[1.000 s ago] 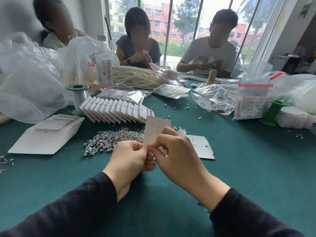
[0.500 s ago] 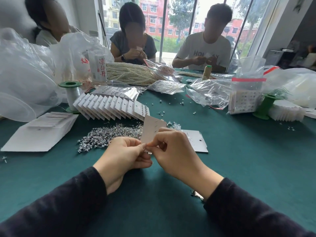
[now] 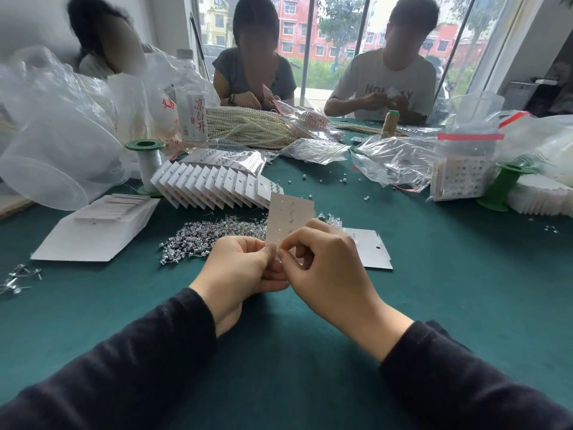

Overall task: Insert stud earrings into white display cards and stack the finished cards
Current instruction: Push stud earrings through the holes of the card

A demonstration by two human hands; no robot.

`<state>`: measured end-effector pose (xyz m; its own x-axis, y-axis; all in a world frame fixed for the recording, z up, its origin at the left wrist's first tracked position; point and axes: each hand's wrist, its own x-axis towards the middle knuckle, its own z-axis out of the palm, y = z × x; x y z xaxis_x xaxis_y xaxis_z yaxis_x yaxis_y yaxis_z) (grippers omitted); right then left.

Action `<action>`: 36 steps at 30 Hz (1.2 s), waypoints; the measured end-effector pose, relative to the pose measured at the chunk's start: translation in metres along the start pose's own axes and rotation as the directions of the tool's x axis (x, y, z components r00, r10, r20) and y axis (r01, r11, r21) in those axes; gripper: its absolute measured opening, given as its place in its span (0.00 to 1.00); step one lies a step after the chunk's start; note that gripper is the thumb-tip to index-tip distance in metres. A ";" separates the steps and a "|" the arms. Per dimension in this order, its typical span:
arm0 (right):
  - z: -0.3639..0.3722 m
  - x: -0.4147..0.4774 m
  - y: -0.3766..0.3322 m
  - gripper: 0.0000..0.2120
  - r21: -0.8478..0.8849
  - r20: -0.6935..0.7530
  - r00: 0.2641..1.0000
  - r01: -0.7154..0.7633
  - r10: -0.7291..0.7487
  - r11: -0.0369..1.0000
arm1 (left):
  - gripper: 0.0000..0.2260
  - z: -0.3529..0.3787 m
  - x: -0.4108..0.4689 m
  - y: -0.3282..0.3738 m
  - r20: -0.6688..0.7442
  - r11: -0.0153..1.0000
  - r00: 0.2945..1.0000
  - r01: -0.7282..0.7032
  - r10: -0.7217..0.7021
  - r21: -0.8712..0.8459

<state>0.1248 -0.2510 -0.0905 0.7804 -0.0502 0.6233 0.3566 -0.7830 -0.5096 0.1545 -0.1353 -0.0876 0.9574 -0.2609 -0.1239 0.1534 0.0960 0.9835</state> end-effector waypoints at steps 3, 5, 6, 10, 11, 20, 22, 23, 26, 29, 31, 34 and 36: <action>0.002 0.000 -0.001 0.03 -0.015 -0.005 1.000 -0.008 0.008 1.000 | 0.10 0.001 -0.001 0.000 -0.004 1.000 1.000 -0.004 0.004 0.002; 0.004 -0.001 -0.001 0.03 -0.027 -0.014 1.000 -0.007 0.006 1.000 | 0.11 0.001 -0.001 -0.001 -0.011 1.000 1.000 -0.018 0.018 0.001; 0.005 -0.001 -0.001 0.03 -0.030 -0.020 1.000 -0.006 0.006 1.000 | 0.12 0.002 -0.002 -0.001 -0.015 1.000 1.000 -0.026 0.026 0.003; 0.007 -0.002 -0.002 0.03 -0.058 -0.019 1.000 0.015 -0.017 0.998 | 0.12 0.003 -0.004 -0.002 -0.010 0.998 0.998 -0.059 0.059 0.006; 0.007 -0.002 -0.002 0.03 -0.067 -0.014 1.000 0.018 -0.019 0.998 | 0.13 0.003 -0.005 -0.002 -0.005 0.998 0.998 -0.064 0.064 0.005; 0.004 -0.003 -0.003 0.03 -0.096 0.036 0.999 0.034 -0.031 0.995 | 0.13 0.003 -0.006 -0.004 -0.002 0.995 0.995 -0.095 0.095 0.031; 0.002 -0.003 -0.004 0.03 -0.127 0.040 0.999 0.033 -0.028 0.991 | 0.13 0.003 -0.005 -0.004 0.012 0.995 0.996 -0.092 0.091 0.046; 0.001 -0.004 -0.004 0.03 -0.137 0.039 0.999 0.031 -0.026 0.990 | 0.13 0.003 -0.005 -0.004 0.016 0.995 0.996 -0.090 0.089 0.051; -0.001 -0.004 -0.005 0.03 -0.143 0.030 0.999 0.021 -0.017 0.990 | 0.12 0.003 -0.003 -0.005 -0.003 0.992 0.996 -0.092 0.093 0.084; -0.003 -0.004 -0.004 0.03 -0.148 0.019 1.000 0.013 -0.010 0.989 | 0.13 0.004 0.000 -0.008 -0.036 0.976 0.989 -0.132 0.140 0.176; -0.004 -0.005 -0.003 0.03 -0.142 0.015 1.000 -0.001 0.003 0.990 | 0.14 0.004 0.002 -0.009 -0.047 0.967 0.986 -0.145 0.158 0.208; -0.004 -0.005 -0.004 0.03 -0.153 0.011 1.000 0.004 -0.002 0.988 | 0.14 0.005 0.003 -0.011 -0.046 0.956 0.984 -0.155 0.171 0.251; -0.003 -0.005 -0.004 0.04 -0.152 0.014 1.000 0.004 -0.002 0.988 | 0.15 0.004 0.003 -0.011 -0.051 0.954 0.984 -0.154 0.173 0.257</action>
<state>0.1182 -0.2495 -0.0893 0.7866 -0.0404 0.6162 0.2777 -0.8682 -0.4114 0.1548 -0.1413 -0.0986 0.9807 -0.1914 0.0412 -0.0641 -0.1149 0.9913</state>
